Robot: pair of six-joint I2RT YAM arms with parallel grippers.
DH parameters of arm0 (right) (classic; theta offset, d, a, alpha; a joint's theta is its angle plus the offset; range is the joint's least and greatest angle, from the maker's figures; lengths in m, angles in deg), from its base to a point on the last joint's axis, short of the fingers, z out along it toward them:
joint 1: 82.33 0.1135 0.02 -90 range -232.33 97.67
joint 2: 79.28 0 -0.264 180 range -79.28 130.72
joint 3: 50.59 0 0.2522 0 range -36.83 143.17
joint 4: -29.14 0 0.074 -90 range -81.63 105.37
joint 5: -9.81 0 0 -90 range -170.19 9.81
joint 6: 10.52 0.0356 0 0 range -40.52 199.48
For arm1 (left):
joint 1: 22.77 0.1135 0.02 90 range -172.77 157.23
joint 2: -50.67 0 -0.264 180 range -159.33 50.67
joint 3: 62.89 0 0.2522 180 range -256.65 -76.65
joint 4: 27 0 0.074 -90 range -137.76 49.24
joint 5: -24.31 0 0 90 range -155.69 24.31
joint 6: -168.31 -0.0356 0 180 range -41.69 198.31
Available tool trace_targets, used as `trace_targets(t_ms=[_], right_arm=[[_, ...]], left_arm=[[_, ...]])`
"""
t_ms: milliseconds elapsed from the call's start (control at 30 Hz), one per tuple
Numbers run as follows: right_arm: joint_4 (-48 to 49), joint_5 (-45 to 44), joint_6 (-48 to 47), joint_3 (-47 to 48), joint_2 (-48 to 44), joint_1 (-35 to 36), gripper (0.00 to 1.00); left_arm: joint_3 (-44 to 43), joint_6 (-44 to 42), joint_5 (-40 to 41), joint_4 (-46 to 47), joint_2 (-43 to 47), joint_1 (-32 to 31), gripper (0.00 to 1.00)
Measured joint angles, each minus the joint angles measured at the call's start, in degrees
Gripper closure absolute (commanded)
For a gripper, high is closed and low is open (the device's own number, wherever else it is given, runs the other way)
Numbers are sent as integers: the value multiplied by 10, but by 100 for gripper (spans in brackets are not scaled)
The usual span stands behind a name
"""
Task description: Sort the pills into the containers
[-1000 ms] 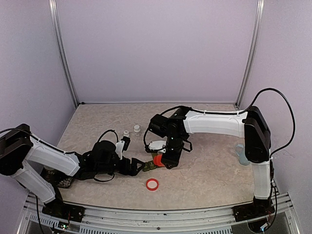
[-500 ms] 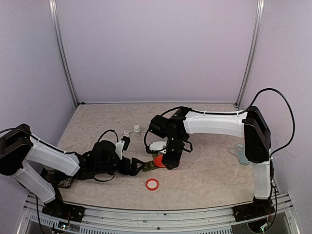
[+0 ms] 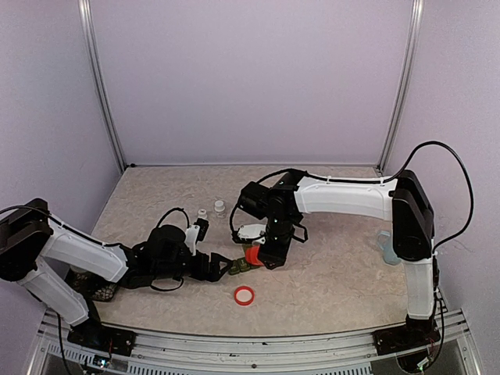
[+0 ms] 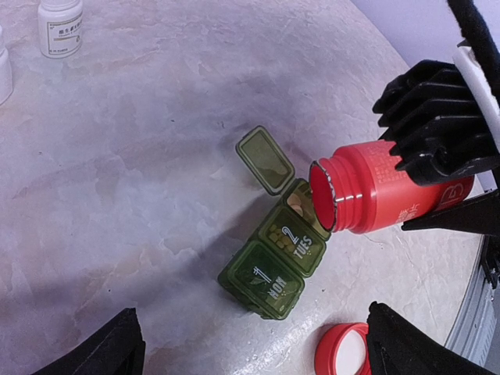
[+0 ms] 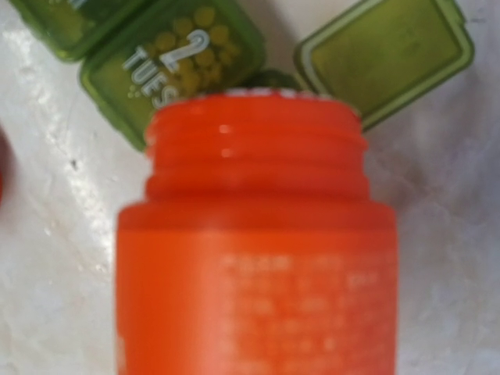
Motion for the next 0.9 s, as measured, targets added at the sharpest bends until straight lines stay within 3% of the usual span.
trace_targets(t_ms=[900], right_arm=[[-3, -16, 0, -18, -1, 5, 69]], left_arm=[[0, 0, -2, 0, 1, 0, 4]])
